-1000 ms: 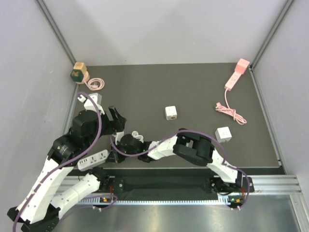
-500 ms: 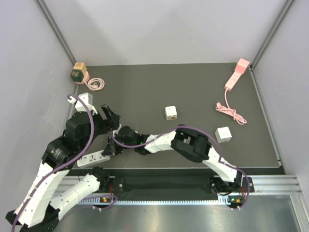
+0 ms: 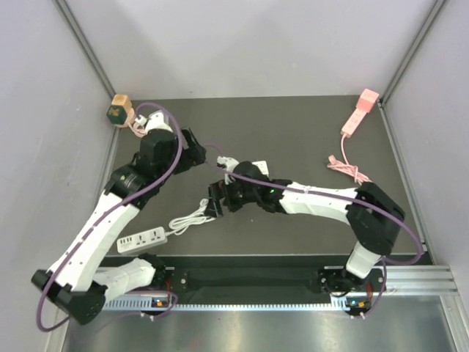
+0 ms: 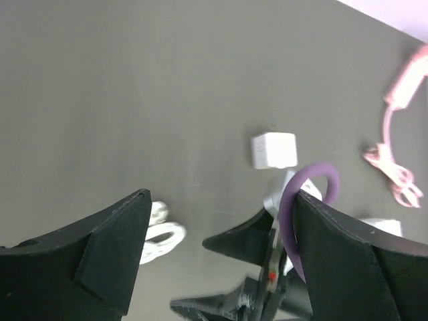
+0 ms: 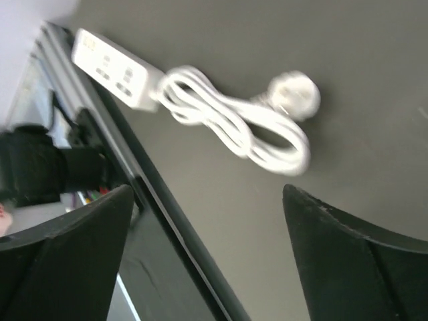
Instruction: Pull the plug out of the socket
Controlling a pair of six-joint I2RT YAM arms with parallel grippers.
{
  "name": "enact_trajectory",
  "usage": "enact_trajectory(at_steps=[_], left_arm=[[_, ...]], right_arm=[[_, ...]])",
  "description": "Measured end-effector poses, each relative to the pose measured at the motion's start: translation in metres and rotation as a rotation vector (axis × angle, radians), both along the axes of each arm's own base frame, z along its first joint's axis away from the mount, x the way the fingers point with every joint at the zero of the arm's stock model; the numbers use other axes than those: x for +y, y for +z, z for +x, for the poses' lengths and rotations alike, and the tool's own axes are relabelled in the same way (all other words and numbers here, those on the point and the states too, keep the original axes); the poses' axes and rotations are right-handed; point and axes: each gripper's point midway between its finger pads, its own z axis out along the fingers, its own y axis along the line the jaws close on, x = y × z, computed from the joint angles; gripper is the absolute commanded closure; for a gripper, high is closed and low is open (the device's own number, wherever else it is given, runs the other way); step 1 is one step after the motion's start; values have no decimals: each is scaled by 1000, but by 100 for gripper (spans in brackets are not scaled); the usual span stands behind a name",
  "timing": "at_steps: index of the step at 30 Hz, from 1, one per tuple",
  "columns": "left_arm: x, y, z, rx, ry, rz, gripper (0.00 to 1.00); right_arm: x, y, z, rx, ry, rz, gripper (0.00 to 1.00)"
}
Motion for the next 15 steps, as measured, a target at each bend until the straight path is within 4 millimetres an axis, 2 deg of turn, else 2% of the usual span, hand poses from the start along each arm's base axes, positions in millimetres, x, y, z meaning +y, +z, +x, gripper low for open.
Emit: enact_trajectory(at_steps=[4,9,12,15], left_arm=[[-22,-22,30,77,-71,-101,14],[-59,-52,74,134,-180,-261,28],[-69,-57,90,127,-233,-353,35],[-62,-54,105,89,-258,-415,36]], right_arm=[[-46,-9,16,20,-55,-63,0],[-86,-18,45,66,-113,-89,0],[-94,-17,56,78,-114,-86,0],[-88,-11,68,86,-101,-74,0]])
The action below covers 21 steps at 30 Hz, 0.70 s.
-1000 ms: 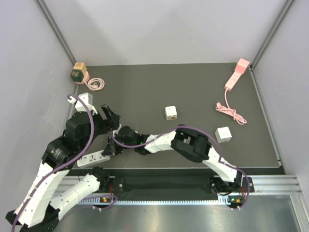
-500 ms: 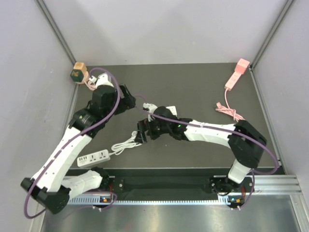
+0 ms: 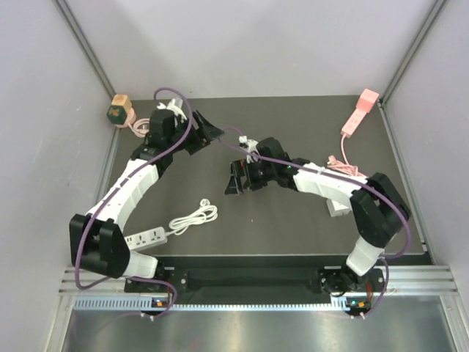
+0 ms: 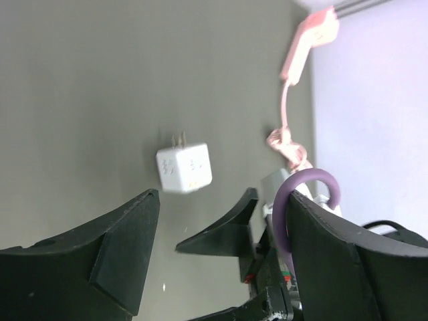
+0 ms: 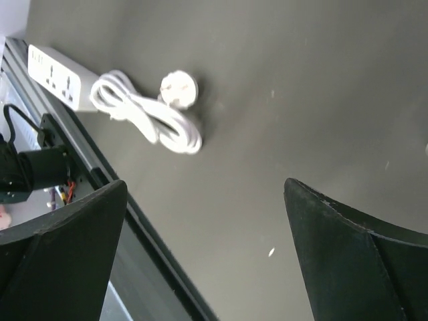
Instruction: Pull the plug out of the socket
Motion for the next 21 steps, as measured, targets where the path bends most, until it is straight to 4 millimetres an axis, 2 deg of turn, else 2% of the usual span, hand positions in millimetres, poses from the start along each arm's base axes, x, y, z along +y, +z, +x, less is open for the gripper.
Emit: enact_trajectory(at_steps=[3,6,9,11,14,16,18,21], left_arm=[[11,9,12,-42,-28,-51,37],[24,15,15,-80,-86,-73,39],[42,25,15,-150,-102,-63,36],[62,27,14,-206,-48,-26,33],[106,13,0,-213,74,21,27],[112,4,-14,-204,86,40,24],[110,3,-24,-198,75,63,21],[116,12,-29,-226,101,113,19]], right_arm=[[11,5,17,-23,26,16,0],[22,6,26,-42,78,18,0],[35,4,32,-54,136,35,0],[41,4,39,-57,143,42,0],[57,21,65,-107,130,84,0],[72,34,84,-161,125,117,0],[83,41,94,-198,119,134,0],[96,41,89,-227,110,131,0]])
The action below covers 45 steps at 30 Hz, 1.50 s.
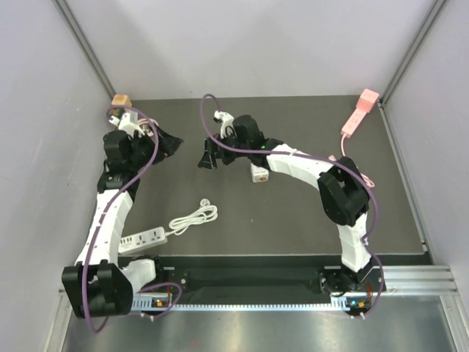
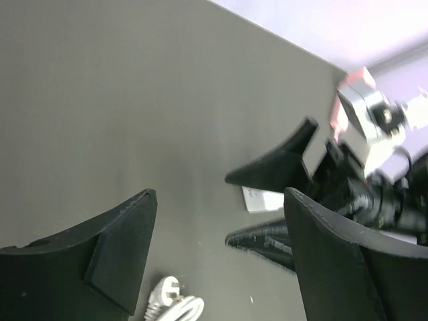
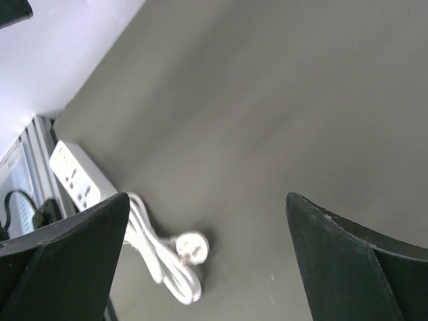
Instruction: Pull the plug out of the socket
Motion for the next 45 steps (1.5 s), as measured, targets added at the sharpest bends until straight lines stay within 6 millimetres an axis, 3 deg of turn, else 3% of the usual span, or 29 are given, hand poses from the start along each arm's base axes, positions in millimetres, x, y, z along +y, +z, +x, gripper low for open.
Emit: enact_trajectory(at_steps=[4,8,11,17,21,25,28,33,39,45], left_arm=[[18,17,7,-27,89,29,18],[40,31,18,-54,180,26,17],[53,30,31,-47,228,11,16],[91,-15,67,61,317,-37,14],[119,-57,94,145,369,-74,14],[136,-85,122,173,391,-88,15],[146,-104,140,185,414,-83,16],[164,-125,169,191,457,-58,15],[183,-153,179,228,537,-31,16],[195,-177,189,252,588,-19,21]], right_arm=[[8,0,-2,-29,-46,41,0],[8,3,-1,-5,-72,232,0],[13,20,21,15,-46,397,0],[19,36,73,-52,-37,479,0],[36,62,95,-176,-4,449,0],[49,89,116,-294,19,406,0],[47,82,118,-345,38,377,0],[45,40,123,-332,49,301,0],[50,0,128,-278,64,274,0],[49,0,130,-267,61,284,0]])
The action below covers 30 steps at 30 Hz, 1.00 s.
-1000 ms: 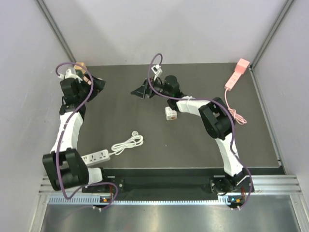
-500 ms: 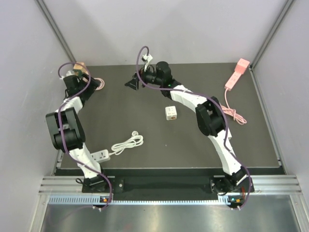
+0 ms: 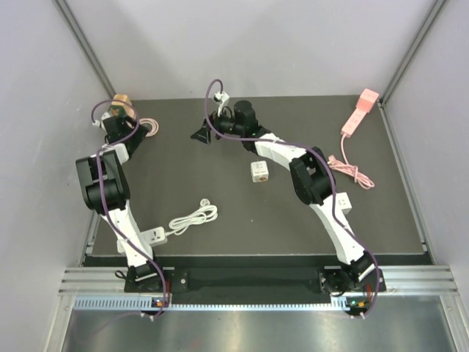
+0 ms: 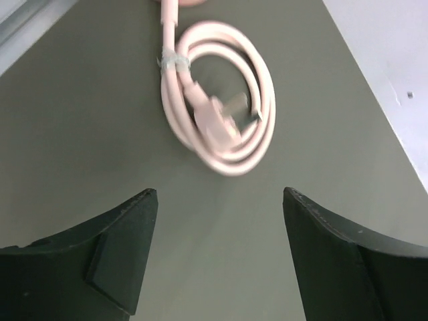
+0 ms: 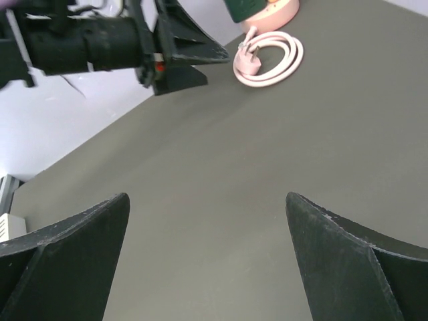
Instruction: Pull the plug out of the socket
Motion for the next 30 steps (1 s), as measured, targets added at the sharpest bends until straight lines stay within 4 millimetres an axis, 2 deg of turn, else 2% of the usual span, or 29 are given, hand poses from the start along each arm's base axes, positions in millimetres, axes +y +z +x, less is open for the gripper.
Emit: enact_trajectory(at_steps=[8,13,14,17,20,21,24,25,27,30], left_arm=[[14,-23,26,-46,69,-10,31],[20,-20,49,-72,128,25,38],[20,-19,52,-70,140,36,45],[17,-21,58,-52,173,57,52],[15,-21,65,-39,198,65,69],[16,-21,67,-35,209,67,78],[20,-16,75,-37,227,69,88],[21,-15,76,-38,231,72,96],[21,-16,76,-34,232,71,100],[19,-16,77,-32,227,80,100]], right_arm=[[-4,5,5,3,-10,18,0],[-5,10,7,11,-14,40,0],[-6,12,8,14,-14,47,0],[-6,15,9,16,-15,61,0],[-6,18,9,14,-14,72,0],[-6,18,9,14,-14,72,0],[-7,18,9,14,-16,72,0],[-7,18,9,14,-17,72,0],[-7,18,10,13,-19,72,0],[-7,18,10,13,-22,71,0]])
